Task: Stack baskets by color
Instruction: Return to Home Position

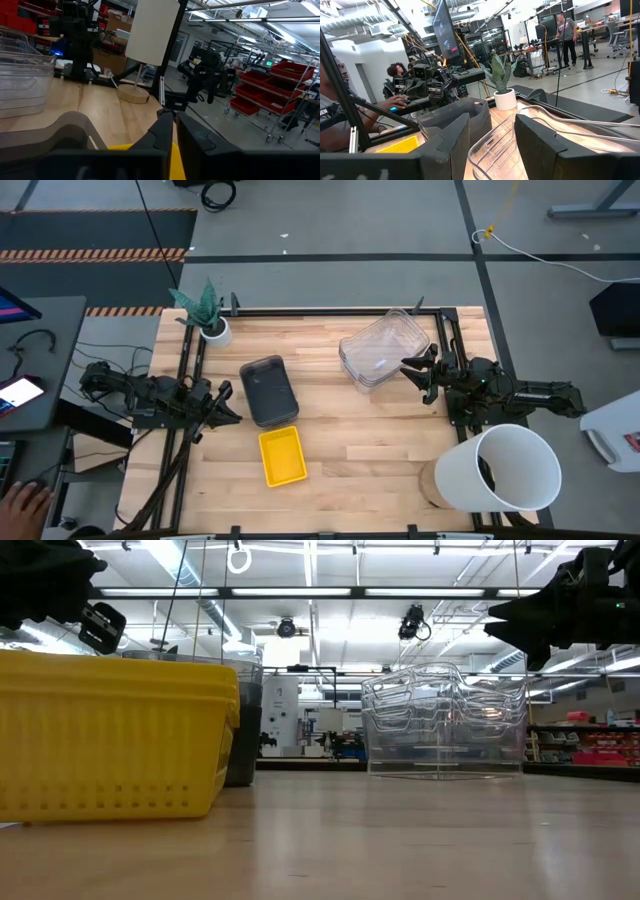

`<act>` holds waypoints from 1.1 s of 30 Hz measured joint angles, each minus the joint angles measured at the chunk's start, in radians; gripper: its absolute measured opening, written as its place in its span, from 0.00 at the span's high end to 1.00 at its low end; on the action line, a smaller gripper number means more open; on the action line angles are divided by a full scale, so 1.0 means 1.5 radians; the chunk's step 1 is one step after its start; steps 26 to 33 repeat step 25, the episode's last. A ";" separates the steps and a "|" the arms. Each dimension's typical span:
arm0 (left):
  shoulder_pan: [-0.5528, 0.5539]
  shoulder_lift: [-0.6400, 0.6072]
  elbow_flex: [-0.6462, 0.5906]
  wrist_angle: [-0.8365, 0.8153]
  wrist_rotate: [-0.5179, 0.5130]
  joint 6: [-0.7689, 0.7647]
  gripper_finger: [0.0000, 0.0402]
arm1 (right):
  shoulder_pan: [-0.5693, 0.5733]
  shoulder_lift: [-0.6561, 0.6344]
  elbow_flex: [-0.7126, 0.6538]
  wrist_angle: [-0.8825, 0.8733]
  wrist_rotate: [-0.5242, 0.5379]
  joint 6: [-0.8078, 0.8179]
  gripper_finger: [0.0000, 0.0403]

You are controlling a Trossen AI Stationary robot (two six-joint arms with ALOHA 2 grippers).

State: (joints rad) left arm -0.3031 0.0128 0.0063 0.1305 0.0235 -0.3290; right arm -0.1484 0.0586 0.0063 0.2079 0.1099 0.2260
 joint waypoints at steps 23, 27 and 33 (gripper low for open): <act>0.000 0.000 0.000 0.000 0.000 0.000 0.94 | 0.000 0.000 0.000 0.000 0.000 0.000 0.60; 0.000 0.000 0.000 0.000 0.000 0.000 0.93 | 0.000 0.000 0.000 0.000 0.000 0.000 0.60; 0.000 0.000 0.000 0.000 0.000 0.000 0.93 | 0.000 0.000 0.000 0.000 0.000 0.000 0.60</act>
